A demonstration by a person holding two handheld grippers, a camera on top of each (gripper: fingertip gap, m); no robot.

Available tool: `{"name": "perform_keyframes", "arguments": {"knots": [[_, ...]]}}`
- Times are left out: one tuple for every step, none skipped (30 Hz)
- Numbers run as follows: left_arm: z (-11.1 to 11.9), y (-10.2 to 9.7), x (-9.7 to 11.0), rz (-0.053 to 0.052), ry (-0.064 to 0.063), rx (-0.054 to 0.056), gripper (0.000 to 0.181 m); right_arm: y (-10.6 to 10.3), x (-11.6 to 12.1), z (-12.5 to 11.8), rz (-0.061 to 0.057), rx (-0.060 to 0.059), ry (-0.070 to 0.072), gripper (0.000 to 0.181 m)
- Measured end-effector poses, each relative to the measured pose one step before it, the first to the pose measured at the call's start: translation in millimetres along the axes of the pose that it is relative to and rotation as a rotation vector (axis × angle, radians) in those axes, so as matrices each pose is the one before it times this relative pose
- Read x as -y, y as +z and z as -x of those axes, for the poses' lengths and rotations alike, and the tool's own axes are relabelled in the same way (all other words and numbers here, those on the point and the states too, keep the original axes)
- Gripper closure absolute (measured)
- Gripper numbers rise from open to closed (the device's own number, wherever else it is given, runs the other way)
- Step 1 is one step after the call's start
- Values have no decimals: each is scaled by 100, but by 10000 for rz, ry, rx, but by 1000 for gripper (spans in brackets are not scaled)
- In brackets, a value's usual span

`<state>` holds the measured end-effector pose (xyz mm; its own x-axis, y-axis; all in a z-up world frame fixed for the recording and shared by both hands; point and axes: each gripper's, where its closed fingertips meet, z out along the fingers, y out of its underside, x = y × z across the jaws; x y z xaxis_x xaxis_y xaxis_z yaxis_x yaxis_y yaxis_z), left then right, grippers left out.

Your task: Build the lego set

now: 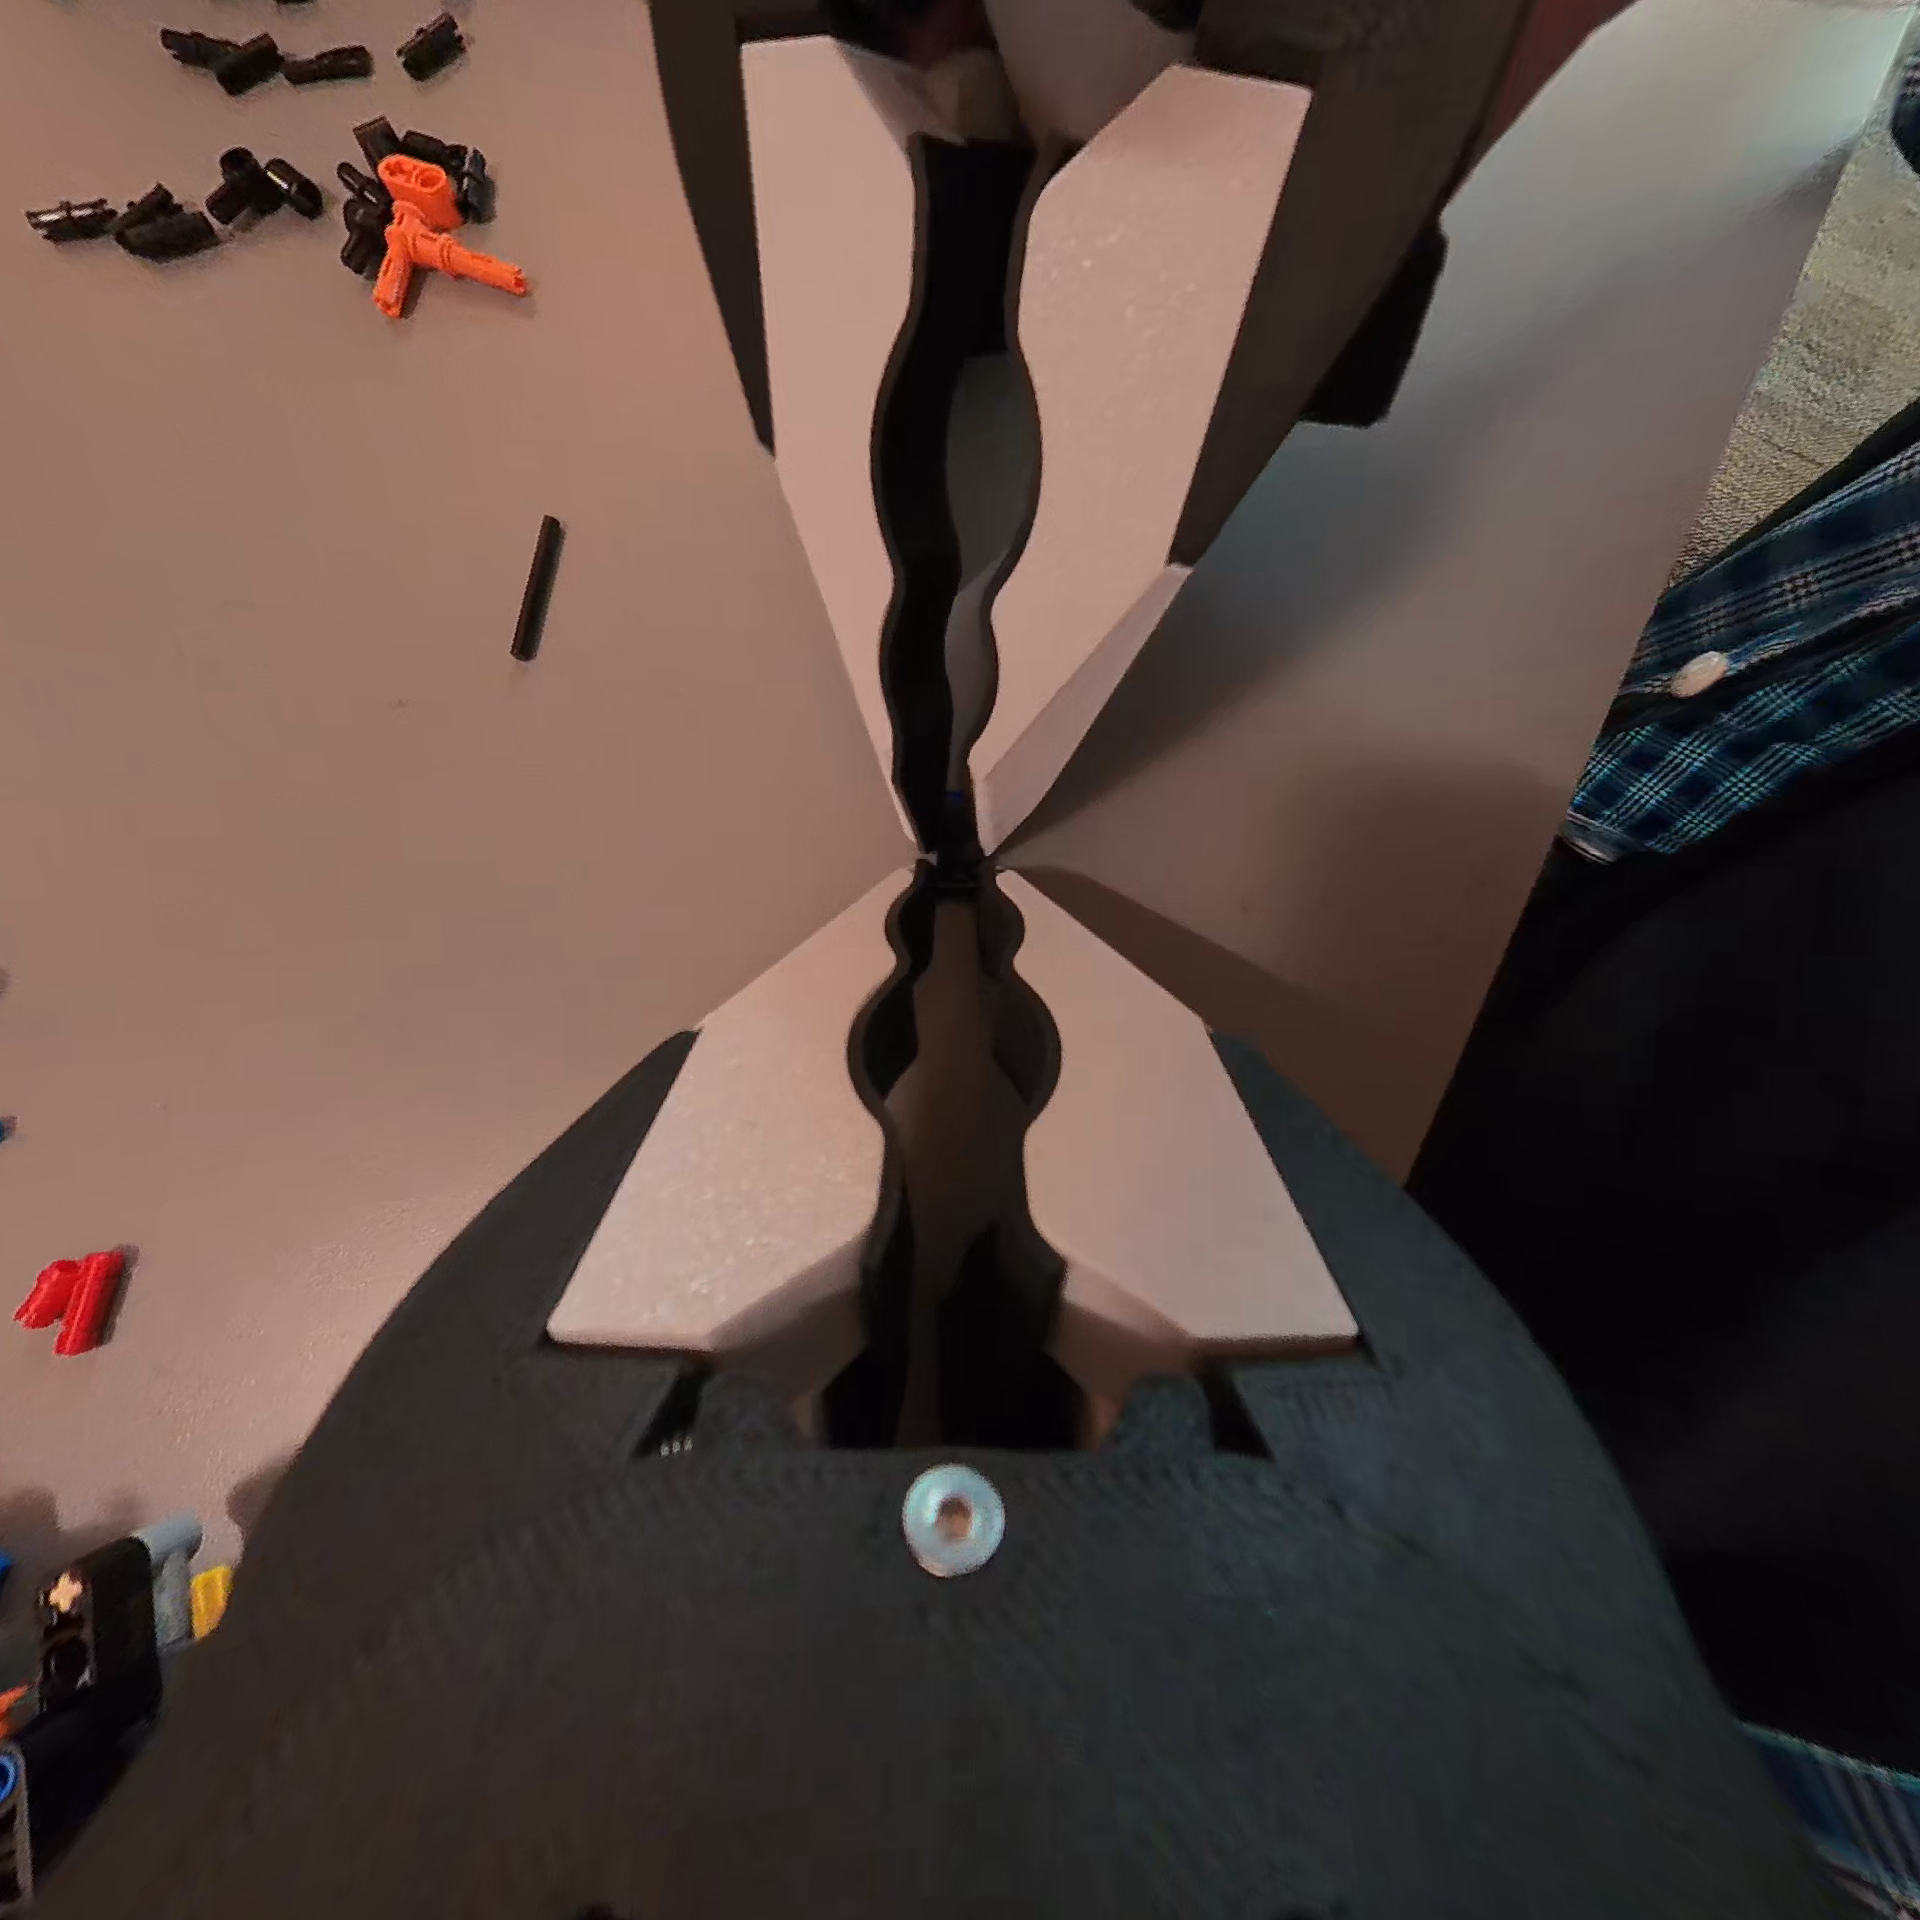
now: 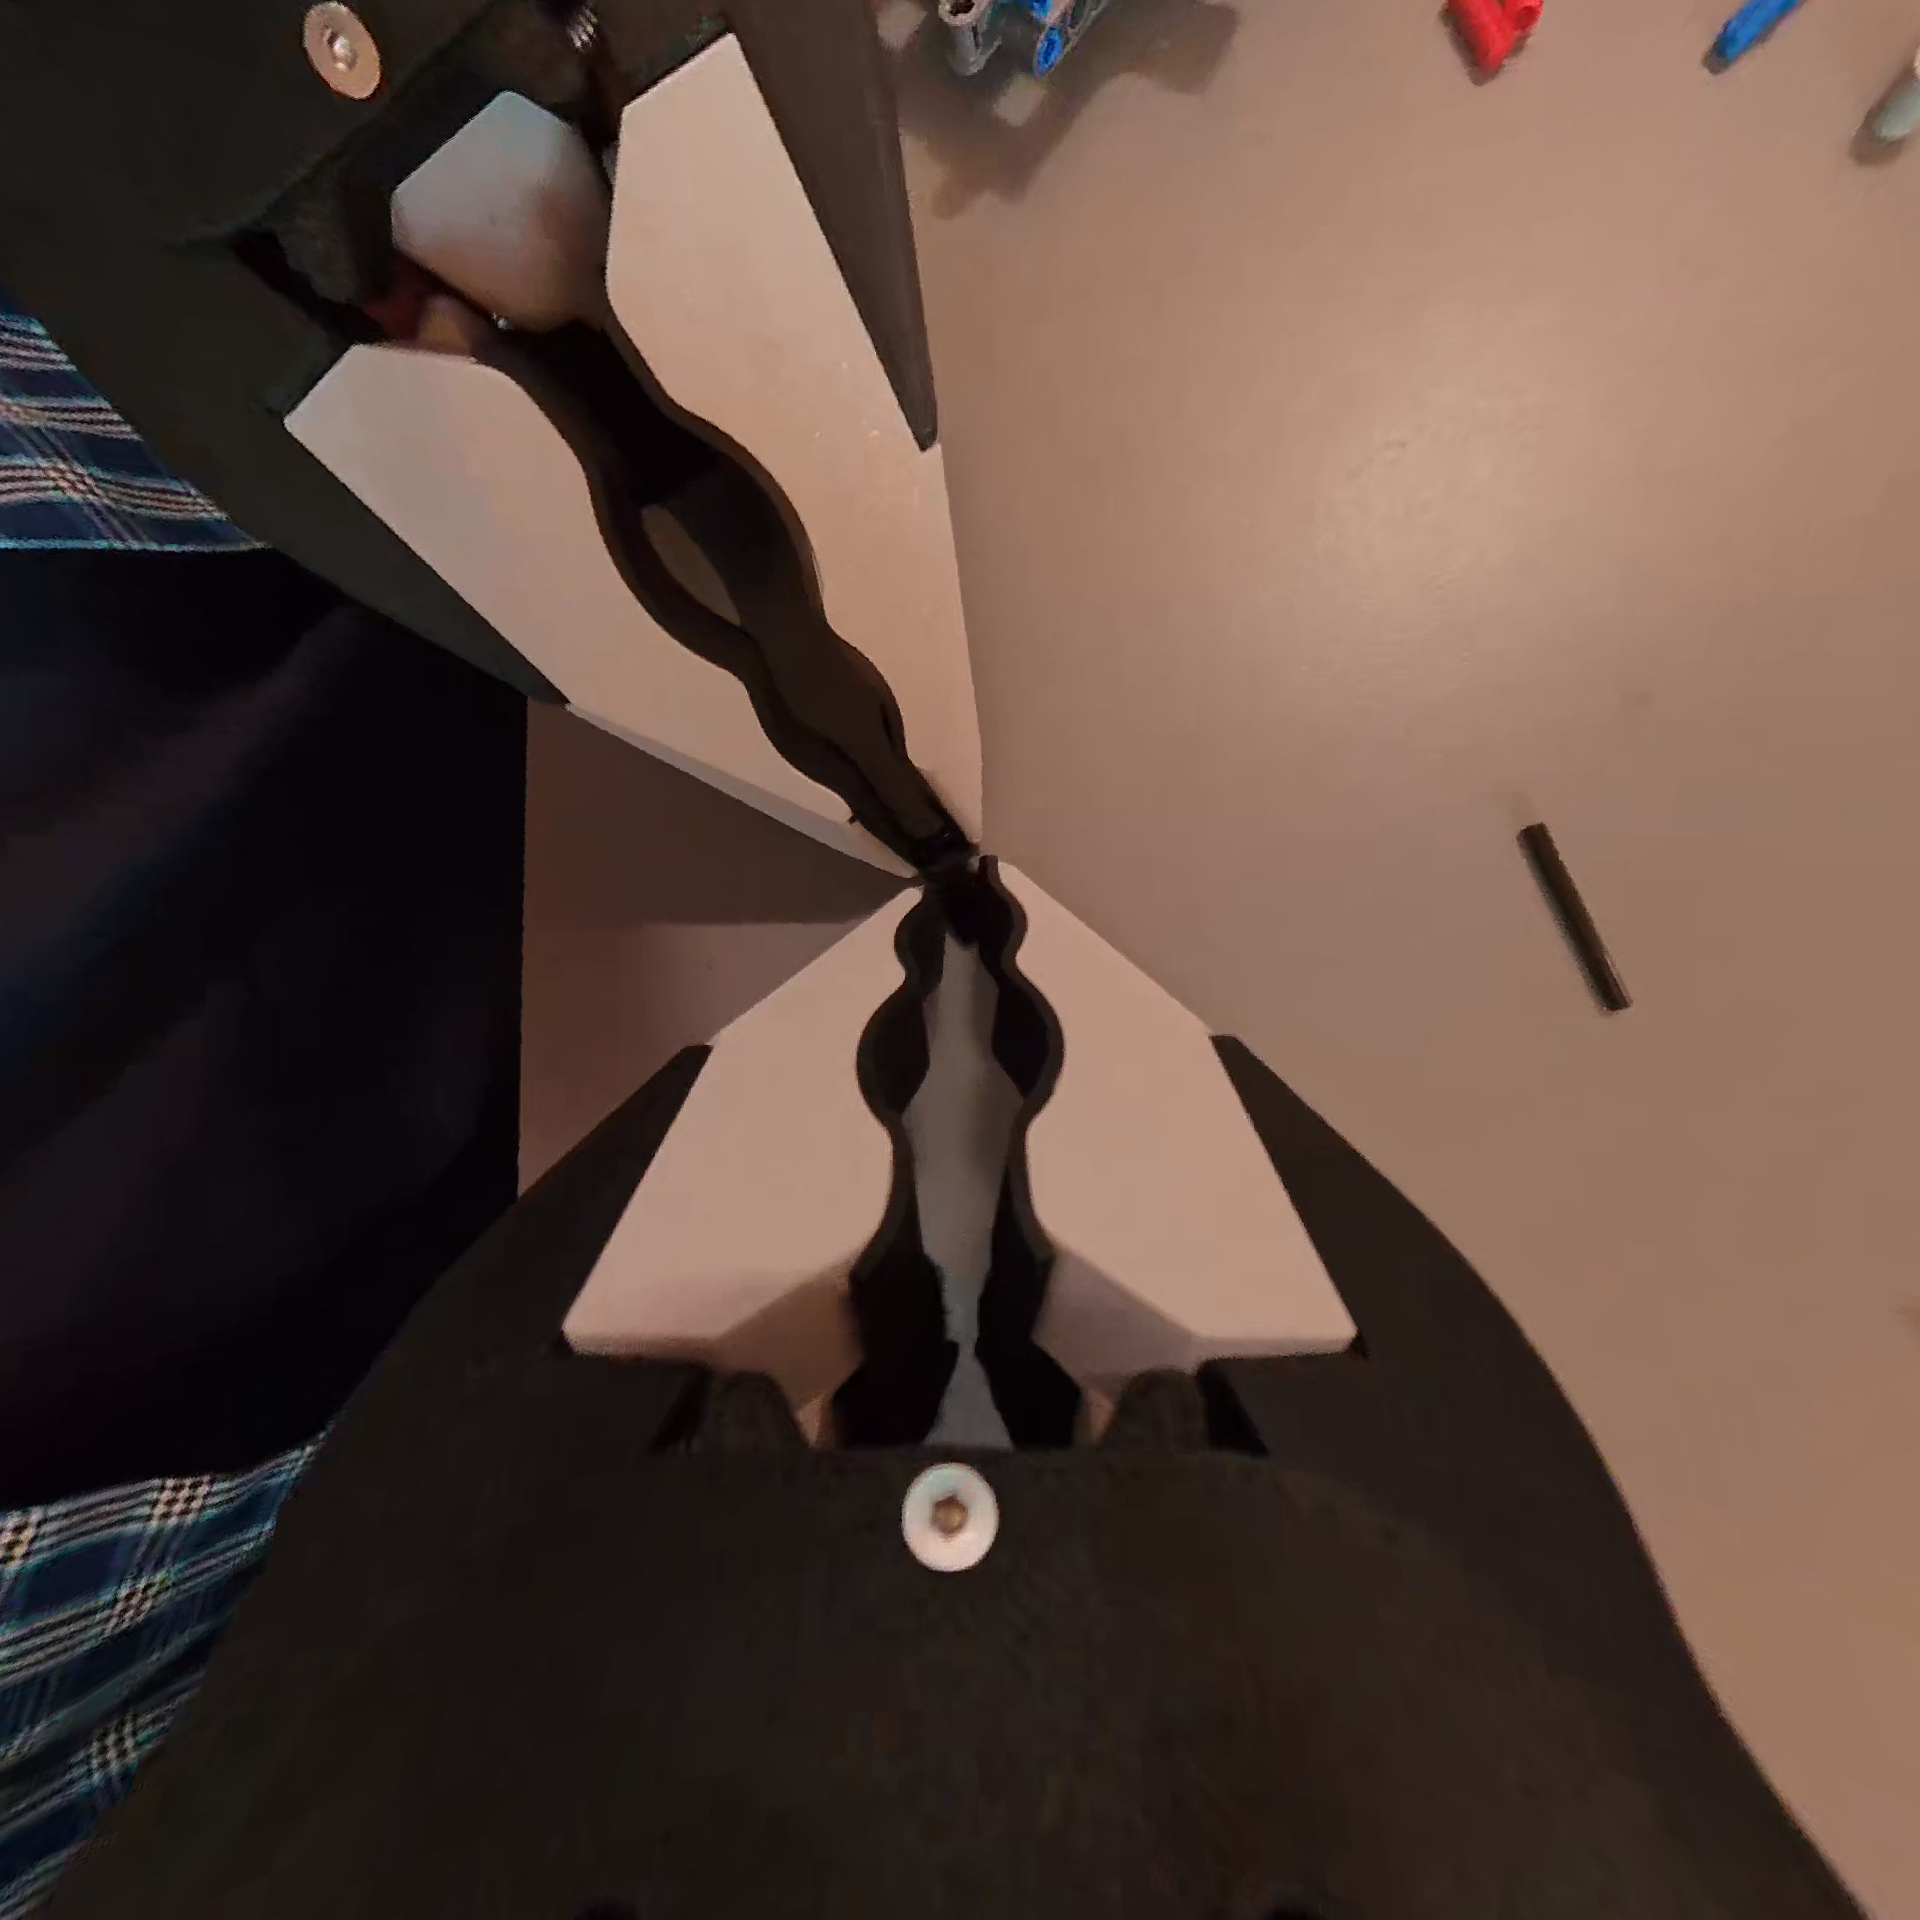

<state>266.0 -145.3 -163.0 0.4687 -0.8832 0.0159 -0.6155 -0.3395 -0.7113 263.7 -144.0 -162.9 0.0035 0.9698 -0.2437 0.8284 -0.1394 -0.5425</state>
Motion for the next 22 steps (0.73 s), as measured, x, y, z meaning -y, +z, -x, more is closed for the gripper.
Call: {"name": "perform_keyframes", "arguments": {"knots": [[7, -1, 2, -4, -19, 21, 173, 2, 13, 5, -72, -66, 84, 178], [2, 4, 2, 2, 36, 35, 173, 7, -6, 6, -71, -56, 43, 178], [-2, 1, -1, 2, 25, 12, 173, -1, 1, -2, -26, -37, -15, 178], [2, 2, 4, -2, -9, -26, 173, 3, 2, 11, 22, -18, -113, 178], [-6, -2, 0, -2, 7, -34, 173, 6, -6, -7, 33, 7, -155, 178], [19, -4, -5, 2, 33, -13, 173, 17, 8, -1, 22, 27, -83, 178], [0, -10, 5, -1, 22, -5, 173, 0, -7, 6, 16, 33, -58, 178], [3, 2, 4, -3, 16, -6, 173, -6, 18, -4, 24, 76, -31, 177], [34, -3, 6, 8, 11, 0, 173, -19, 37, -38, -13, 36, -108, 176], [40, -4, 11, 0, -12, -4, 173, -24, 67, -60, -66, 1, -76, 175], [1, 17, 33, -19, -73, -49, 173, -6, 86, 78, -56, 82, -52, 173], [4, -3, 0, 3, -91, -64, 173, -13, 39, -61, -17, -49, -204, 172], [11, -10, 19, -7, -115, -81, 173, -61, 2, -174, -29, -125, -223, 168], [66, -14, 35, -21, -166, -77, 173, -59, -56, 31, 23, 81, -40, 167], [181, -91, 88, -48, -266, -71, 173, -148, 23, -18, -49, 72, 44, 166], [138, -225, 326, -193, -365, -144, 173, -349, 193, -115, -237, -56, -50, 164], [50, -351, 553, -308, -433, -239, 173, -523, 270, -62, -311, -67, -52, 163], [-88, -416, 702, -379, -430, -331, 173, -662, 445, -50, -406, -73, -29, 161], [-137, -435, 739, -400, -450, -375, 173, -774, 577, 11, -467, -136, -154, 160], [-109, -416, 732, -384, -509, -371, 173, -804, 632, -112, -455, -334, -295, 158], [-249, -394, 760, -401, -561, -496, 173, -757, 611, -119, -370, -428, -432, 160], [-327, -366, 727, -375, -572, -542, 173, -610, 488, -76, -203, -451, -504, 162]]}}
